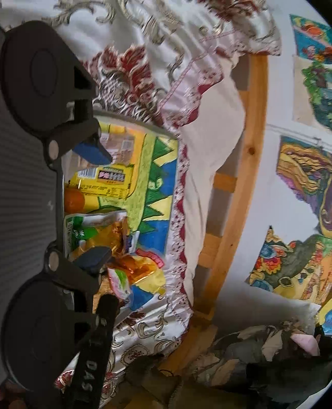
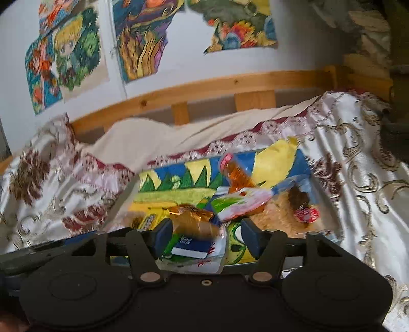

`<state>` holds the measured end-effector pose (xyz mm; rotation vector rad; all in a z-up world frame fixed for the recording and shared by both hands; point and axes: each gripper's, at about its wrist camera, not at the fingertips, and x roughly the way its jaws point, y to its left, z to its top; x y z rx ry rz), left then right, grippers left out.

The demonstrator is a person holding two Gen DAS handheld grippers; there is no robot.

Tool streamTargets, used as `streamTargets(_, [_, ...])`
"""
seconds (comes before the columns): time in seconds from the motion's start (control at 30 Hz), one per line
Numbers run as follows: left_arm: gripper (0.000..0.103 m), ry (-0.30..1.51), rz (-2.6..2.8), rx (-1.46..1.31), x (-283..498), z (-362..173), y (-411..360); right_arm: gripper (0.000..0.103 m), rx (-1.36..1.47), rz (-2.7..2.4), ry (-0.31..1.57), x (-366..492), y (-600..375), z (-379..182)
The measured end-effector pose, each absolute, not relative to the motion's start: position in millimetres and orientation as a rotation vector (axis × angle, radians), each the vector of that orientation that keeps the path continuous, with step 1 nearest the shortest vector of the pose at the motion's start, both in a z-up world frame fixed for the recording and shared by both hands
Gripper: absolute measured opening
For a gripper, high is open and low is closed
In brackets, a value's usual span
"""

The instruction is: Organize snacks

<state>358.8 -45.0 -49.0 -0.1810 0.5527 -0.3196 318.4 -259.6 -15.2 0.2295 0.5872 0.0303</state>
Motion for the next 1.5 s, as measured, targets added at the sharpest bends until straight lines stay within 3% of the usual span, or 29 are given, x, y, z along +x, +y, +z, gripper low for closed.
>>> streamTargets(0.17, [0.094,0.502,-0.274,-0.155,334,-20,-42,0.081,0.252,0.013,0.512,292,-274,10])
streamTargets(0.37, [0.102,0.408,-0.265,-0.114,289,17,-38,0.090,0.254,0.023,0.398,244,-290,40])
streamTargets(0.6, [0.103,0.341,-0.240,-0.118,230,41,-33,0.101,0.251,0.056,0.307,188,-298,65])
streamTargets(1.33, [0.103,0.308,-0.161,-0.099,113,36,-9,0.102,0.191,0.016,0.285,65,-282,68])
streamTargets(1.5, [0.103,0.382,-0.169,-0.097,99,25,-10,0.102,0.212,0.000,0.324,41,-276,59])
